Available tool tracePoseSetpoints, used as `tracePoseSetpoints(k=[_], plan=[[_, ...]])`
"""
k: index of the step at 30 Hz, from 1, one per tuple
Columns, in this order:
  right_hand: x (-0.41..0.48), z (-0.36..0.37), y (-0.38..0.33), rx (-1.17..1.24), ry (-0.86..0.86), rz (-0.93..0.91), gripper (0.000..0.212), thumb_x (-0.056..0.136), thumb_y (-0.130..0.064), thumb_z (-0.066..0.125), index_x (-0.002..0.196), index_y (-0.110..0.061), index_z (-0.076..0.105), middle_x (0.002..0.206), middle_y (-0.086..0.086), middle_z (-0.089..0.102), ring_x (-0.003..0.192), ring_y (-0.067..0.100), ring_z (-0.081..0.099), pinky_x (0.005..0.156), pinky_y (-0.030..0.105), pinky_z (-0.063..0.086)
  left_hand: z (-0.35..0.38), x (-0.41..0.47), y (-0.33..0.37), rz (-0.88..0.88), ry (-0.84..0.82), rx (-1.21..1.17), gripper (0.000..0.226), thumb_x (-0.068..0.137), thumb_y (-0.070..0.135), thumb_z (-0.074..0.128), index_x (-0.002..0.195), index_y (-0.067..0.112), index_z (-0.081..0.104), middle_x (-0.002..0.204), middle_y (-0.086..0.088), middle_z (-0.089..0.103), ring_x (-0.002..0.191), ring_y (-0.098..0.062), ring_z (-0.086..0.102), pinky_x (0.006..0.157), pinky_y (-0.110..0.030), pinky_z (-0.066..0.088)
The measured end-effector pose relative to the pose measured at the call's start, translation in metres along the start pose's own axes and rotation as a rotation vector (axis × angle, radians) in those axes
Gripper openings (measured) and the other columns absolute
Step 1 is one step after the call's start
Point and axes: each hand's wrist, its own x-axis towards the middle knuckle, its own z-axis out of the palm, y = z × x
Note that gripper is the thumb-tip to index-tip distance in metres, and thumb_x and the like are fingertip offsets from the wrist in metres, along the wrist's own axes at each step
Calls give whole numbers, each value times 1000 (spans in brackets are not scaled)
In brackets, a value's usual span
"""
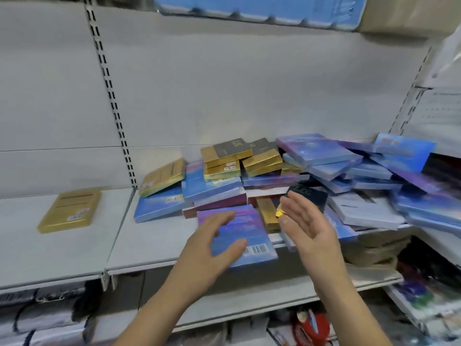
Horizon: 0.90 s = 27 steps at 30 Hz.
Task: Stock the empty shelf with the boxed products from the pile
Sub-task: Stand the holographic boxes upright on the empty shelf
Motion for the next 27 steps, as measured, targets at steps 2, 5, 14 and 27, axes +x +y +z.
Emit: tracePoseSetpoints(k=[2,5,14,27], plan=[[4,-3,3,14,-4,-2,51,92,-20,68,140,-32,54,131,-18,65,120,-7,59,97,15,48,7,-3,8,37,-117,175,75,74,83,59,141,58,38,145,42,35,134,20,30,111,-14,28],[7,-5,7,10,-26,3,51,92,-19,68,140,-31,53,130,-18,65,118,-8,59,92,8,49,17,-2,15,125,-210,445,91,75,81,60,153,48,26,150,42,19,136,21,15,114,-9,13],[17,-19,3,-1,11,-9,48,92,-21,68,137,-33,56,130,-18,65,120,-5,59,103,24,46,50,4,-9,312,-148,939,77,61,49,86,129,25,59,124,3,62,108,-21,64,83,-34,53],[57,-20,-3,-85,64,-19,49,92,-16,70,137,-31,57,128,-16,66,119,1,62,107,34,49,-49,6,33,-92,322,557,42,89,46,53,131,48,49,103,19,60,78,-10,56,64,-31,46]])
